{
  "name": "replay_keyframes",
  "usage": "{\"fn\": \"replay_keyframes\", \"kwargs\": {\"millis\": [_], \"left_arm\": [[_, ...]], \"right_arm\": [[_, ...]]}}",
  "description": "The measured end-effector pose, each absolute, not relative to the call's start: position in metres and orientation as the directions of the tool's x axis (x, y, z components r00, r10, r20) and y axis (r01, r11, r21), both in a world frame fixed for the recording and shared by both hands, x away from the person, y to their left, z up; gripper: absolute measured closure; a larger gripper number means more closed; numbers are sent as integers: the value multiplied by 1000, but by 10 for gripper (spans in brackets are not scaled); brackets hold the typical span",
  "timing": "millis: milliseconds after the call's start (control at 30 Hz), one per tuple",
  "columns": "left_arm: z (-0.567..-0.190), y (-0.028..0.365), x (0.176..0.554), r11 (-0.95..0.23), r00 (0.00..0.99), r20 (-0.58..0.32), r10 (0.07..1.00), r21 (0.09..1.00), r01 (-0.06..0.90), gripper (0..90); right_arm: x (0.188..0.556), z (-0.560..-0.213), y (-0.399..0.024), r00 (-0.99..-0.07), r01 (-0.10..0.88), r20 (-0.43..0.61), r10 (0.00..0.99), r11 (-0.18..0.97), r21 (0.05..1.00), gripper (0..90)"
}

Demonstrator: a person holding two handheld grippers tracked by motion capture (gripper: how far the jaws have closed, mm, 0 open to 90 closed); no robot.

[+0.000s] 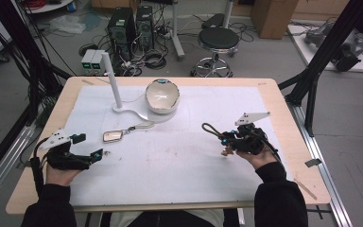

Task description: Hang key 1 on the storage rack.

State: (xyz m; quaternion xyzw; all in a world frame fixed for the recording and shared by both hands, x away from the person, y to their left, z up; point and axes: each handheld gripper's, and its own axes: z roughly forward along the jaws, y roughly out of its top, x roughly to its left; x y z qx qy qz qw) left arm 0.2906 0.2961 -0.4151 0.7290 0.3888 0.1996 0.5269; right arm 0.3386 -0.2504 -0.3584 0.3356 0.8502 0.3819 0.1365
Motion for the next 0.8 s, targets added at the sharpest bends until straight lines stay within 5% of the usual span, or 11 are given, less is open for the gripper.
{"fn": "replay_keyframes", "kwargs": {"millis": [800], "left_arm": [[-417,298,291,-137,618,-125,776,923,359,17]], "right_arm": [[390,-318,-164,-821,402,37,569,532,746,753]]}}
